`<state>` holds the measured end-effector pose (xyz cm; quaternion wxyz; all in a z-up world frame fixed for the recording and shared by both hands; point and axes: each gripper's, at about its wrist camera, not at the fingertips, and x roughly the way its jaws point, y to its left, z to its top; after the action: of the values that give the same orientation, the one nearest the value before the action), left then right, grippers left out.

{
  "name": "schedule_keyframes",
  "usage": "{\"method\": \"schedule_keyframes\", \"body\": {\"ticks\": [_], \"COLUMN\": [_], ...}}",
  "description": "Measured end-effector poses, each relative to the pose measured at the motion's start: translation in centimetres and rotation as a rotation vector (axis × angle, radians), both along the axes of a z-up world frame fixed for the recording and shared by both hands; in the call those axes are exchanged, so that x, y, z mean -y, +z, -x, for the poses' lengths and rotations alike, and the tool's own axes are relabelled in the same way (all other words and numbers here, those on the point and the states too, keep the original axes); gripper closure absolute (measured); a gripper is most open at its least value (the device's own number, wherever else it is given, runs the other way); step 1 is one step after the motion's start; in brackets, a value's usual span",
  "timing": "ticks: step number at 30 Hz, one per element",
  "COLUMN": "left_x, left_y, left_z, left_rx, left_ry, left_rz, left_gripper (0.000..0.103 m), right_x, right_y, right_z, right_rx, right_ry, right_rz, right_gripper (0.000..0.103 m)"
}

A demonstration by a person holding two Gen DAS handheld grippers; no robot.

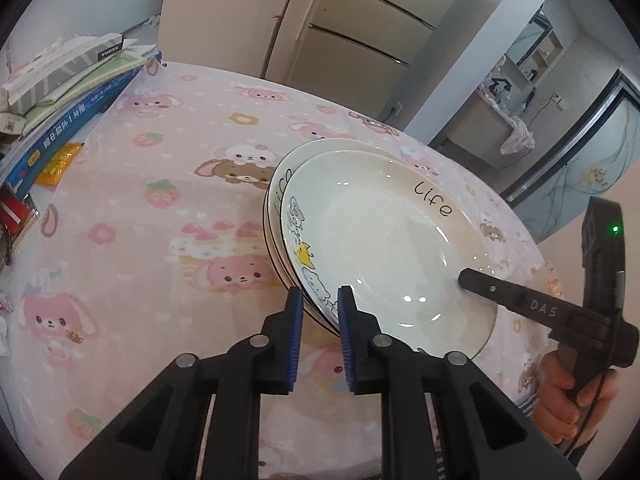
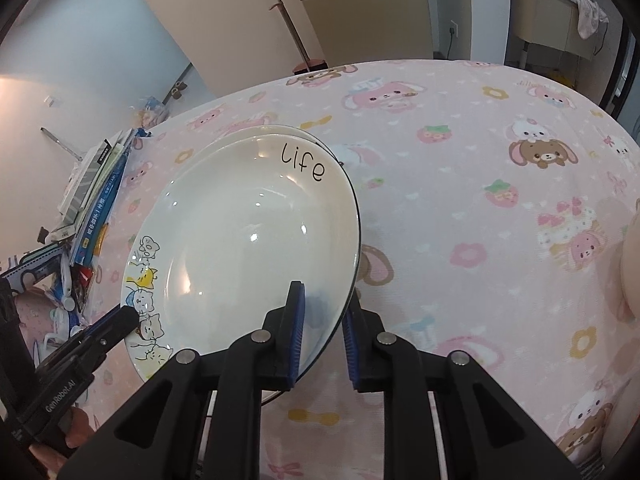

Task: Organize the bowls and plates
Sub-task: 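Lower the held plate onto the white plate stack and open the right gripper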

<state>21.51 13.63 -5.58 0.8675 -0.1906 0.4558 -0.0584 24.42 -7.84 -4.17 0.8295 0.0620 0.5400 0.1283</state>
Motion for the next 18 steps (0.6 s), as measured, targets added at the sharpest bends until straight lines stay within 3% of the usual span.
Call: {"method": "schedule_keyframes", "body": {"ticks": [18], "left_x": [-0.01], "left_y": [-0.28], "left_z": [-0.10], "left_rx": [0.015], "left_ry": [0.011], "left_rz": [0.002], "left_gripper": [0.086], "right_x": [0.14], "right_y": [0.07], "right_z": [-0.41], "right_rx": [-0.004], "right_ry": [0.007], "right_rz": [-0.001], "right_gripper": [0.087]}}
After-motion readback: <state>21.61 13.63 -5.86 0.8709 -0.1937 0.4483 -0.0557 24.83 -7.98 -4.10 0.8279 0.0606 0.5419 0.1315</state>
